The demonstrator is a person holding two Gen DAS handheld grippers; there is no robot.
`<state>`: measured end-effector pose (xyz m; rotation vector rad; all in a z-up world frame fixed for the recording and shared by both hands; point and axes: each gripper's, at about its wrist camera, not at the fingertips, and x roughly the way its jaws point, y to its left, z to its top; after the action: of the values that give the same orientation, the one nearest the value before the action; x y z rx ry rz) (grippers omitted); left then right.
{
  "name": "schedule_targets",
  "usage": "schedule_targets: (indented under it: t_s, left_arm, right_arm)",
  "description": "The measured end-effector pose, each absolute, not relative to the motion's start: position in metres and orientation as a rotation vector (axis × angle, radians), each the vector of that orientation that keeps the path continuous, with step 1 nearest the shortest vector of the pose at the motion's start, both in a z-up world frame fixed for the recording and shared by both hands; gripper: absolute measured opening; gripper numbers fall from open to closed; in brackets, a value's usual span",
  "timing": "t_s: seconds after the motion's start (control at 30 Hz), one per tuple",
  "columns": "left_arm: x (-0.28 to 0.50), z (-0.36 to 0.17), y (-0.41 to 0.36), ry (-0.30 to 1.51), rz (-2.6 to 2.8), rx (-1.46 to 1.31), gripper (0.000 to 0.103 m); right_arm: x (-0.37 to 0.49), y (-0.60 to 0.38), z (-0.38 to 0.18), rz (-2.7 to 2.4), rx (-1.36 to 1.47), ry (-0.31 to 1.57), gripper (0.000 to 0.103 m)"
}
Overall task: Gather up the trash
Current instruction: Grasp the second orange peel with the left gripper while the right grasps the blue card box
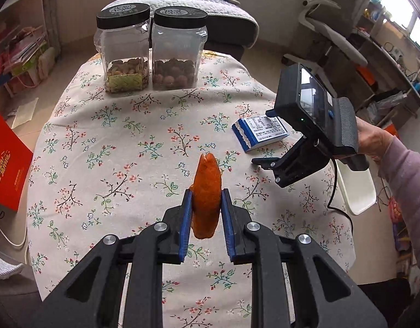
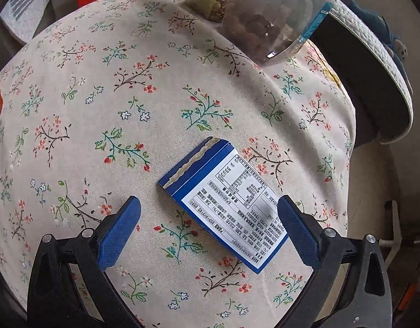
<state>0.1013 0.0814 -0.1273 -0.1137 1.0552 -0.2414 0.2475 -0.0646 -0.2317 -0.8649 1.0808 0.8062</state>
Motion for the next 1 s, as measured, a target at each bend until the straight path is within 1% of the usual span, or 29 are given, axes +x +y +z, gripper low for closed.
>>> schedule_targets:
  t_s: [0.07, 0.17, 0.23, 0.3, 0.33, 0.37, 0.4, 0.43, 0.47, 0.53, 0.67, 0.7, 0.73, 0.77, 0.87, 1.0]
  left_arm:
    - [0.104, -0.126, 0.082, 1.045, -0.245, -0.112, 0.021]
    - [0.110, -0.125, 0.086, 1.040, -0.256, -0.152, 0.021]
    - [0.115, -0.129, 0.089, 1.052, -0.252, -0.169, 0.021]
    - [0.119, -0.140, 0.094, 1.107, -0.248, -0.206, 0.021]
    - [0.120, -0.147, 0.096, 1.152, -0.252, -0.249, 0.023]
    - [0.120, -0.155, 0.097, 1.205, -0.255, -0.284, 0.028]
    - [0.120, -0.163, 0.094, 1.252, -0.253, -0.296, 0.046]
    - [0.118, -0.169, 0.091, 1.281, -0.233, -0.285, 0.057]
    - [0.115, -0.173, 0.085, 1.294, -0.206, -0.264, 0.057]
    - [0.110, -0.183, 0.075, 1.326, -0.187, -0.251, 0.057]
    - [0.106, -0.213, 0.074, 1.406, -0.104, -0.380, 0.059]
    - [0.106, -0.220, 0.074, 1.422, -0.077, -0.404, 0.059]
    - [0.105, -0.225, 0.073, 1.428, -0.055, -0.407, 0.059]
    - [0.105, -0.227, 0.071, 1.422, -0.036, -0.396, 0.059]
    - [0.107, -0.223, 0.059, 1.379, -0.027, -0.336, 0.059]
    - [0.110, -0.224, 0.046, 1.381, -0.013, -0.227, 0.057]
  right_arm:
    - [0.258, -0.063, -0.231, 0.834, -0.844, 1.093, 0.096]
    - [0.271, -0.072, -0.235, 0.836, -0.709, 1.175, 0.094]
    - [0.271, -0.082, -0.234, 0.832, -0.606, 1.177, 0.090]
    - [0.262, -0.090, -0.233, 0.795, -0.558, 1.155, 0.089]
    - [0.254, -0.093, -0.231, 0.777, -0.537, 1.144, 0.083]
    - [0.245, -0.095, -0.228, 0.755, -0.520, 1.129, 0.076]
    - [0.237, -0.096, -0.226, 0.736, -0.503, 1.127, 0.071]
    - [0.229, -0.097, -0.225, 0.714, -0.480, 1.130, 0.063]
    - [0.220, -0.098, -0.225, 0.687, -0.454, 1.133, 0.057]
    - [0.208, -0.101, -0.224, 0.638, -0.415, 1.142, 0.057]
    - [0.201, -0.115, -0.221, 0.565, -0.257, 1.183, 0.058]
    - [0.204, -0.118, -0.225, 0.564, -0.222, 1.193, 0.061]
    - [0.201, -0.119, -0.226, 0.552, -0.211, 1.198, 0.074]
    - [0.196, -0.123, -0.228, 0.535, -0.222, 1.198, 0.082]
    - [0.194, -0.116, -0.232, 0.493, -0.282, 1.189, 0.082]
    - [0.198, -0.109, -0.234, 0.465, -0.290, 1.175, 0.082]
